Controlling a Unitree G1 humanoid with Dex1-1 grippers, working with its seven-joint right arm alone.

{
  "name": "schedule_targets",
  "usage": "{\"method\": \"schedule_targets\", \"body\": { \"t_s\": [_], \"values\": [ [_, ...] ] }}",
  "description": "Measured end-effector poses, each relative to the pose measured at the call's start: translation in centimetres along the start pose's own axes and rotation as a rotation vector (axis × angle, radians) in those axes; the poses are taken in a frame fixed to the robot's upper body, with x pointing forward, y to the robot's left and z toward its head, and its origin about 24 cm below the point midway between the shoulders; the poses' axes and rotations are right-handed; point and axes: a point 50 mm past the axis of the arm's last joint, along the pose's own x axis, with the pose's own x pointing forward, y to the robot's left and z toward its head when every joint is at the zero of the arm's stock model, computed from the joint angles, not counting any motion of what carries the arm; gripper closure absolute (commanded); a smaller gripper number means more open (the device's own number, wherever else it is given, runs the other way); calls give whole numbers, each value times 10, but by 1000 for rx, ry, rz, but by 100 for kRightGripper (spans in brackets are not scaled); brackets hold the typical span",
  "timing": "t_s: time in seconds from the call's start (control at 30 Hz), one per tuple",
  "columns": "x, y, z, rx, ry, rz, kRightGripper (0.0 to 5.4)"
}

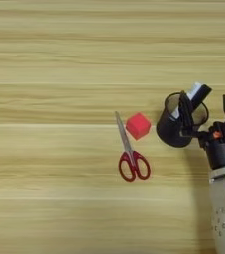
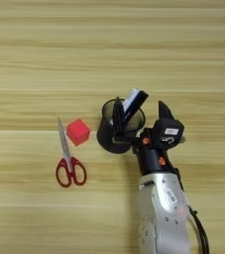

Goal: Move the objects on the table

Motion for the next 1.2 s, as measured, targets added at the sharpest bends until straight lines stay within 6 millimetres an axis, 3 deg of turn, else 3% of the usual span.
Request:
{"method": "schedule_targets", "body": {
  "t_s": [1.2],
  "values": [
    [0,-2,-1,46,20,-9,2]
  ]
}}
